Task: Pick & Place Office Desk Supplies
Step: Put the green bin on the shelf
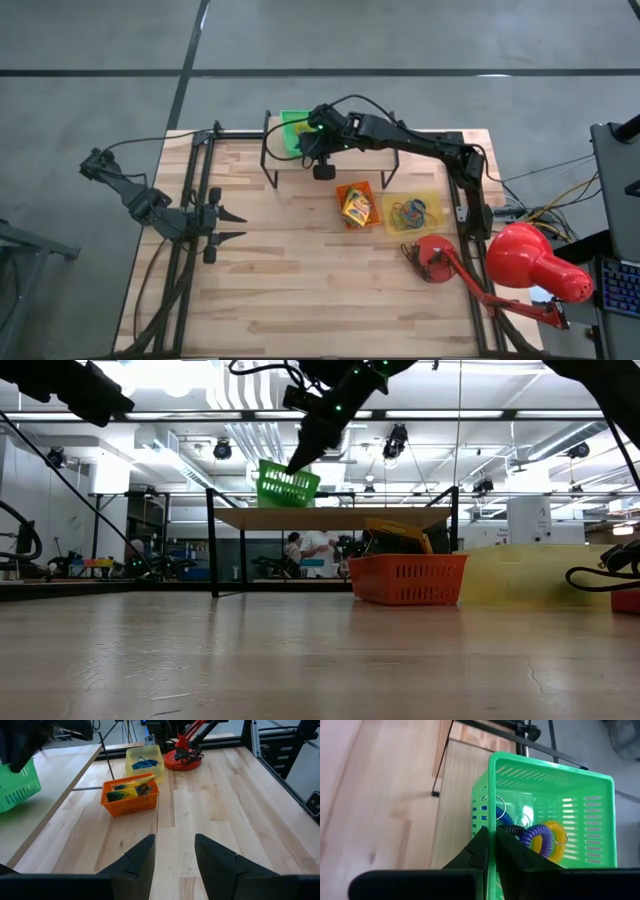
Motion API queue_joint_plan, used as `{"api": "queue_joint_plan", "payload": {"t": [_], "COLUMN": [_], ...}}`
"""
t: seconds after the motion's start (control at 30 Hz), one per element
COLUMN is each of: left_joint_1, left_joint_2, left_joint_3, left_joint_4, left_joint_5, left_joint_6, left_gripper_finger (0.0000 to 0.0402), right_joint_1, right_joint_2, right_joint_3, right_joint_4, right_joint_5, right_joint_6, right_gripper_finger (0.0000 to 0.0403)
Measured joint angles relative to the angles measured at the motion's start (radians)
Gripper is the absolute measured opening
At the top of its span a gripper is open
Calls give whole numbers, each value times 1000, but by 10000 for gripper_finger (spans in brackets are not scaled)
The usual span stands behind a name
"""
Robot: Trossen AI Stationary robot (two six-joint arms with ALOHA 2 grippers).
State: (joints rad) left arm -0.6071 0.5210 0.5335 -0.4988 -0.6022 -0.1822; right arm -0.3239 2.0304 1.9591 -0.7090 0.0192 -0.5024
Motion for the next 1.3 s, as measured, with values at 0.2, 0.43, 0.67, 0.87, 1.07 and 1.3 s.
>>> {"api": "queue_joint_plan", "payload": {"t": [0.2,0.43,0.67,0.87,1.07,1.3], "left_joint_1": [0,0,0,0,0,0], "left_joint_2": [0,0,0,0,0,0], "left_joint_3": [0,0,0,0,0,0], "left_joint_4": [0,0,0,-1,-3,-3], "left_joint_5": [0,0,0,0,0,0], "left_joint_6": [0,0,0,0,0,0], "left_gripper_finger": [141,141,141,141,141,141], "right_joint_1": [18,23,25,25,27,27], "right_joint_2": [0,0,48,58,58,58], "right_joint_3": [0,0,-1,-2,-2,-2], "right_joint_4": [21,79,157,165,165,168], "right_joint_5": [7,6,6,7,7,7], "right_joint_6": [23,56,99,82,84,84], "right_gripper_finger": [20,20,20,20,20,20]}}
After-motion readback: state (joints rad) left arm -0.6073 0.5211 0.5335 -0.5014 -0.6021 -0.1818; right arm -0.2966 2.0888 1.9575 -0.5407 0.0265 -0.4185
